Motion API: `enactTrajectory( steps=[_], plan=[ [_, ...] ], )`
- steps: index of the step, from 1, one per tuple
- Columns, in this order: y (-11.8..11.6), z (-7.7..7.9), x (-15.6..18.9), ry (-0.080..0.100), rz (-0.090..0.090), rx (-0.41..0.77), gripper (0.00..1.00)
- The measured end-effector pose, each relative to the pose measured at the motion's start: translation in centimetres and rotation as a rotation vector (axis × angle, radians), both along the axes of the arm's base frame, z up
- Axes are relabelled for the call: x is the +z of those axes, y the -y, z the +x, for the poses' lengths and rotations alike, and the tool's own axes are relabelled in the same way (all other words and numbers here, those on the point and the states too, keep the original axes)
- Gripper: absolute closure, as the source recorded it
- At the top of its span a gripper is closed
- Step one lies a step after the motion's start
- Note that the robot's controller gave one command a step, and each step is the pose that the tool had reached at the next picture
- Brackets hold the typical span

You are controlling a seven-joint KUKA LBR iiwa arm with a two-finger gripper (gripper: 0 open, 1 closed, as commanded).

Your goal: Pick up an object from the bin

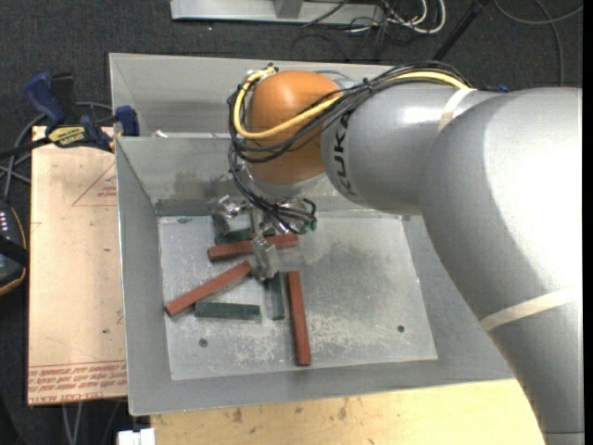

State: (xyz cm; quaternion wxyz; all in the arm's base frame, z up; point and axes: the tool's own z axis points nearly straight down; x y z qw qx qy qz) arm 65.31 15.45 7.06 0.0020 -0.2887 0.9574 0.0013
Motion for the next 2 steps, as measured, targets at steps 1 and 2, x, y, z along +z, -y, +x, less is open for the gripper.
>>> enactTrajectory(
  steps=[1, 2],
  plan=[
    [0.2, 0.2, 0.5, 0.004, 0.001, -0.002, 1.00],
    [4.9, -1.5, 14.1, 0.008, -0.004, 0.312, 1.00]
  ],
)
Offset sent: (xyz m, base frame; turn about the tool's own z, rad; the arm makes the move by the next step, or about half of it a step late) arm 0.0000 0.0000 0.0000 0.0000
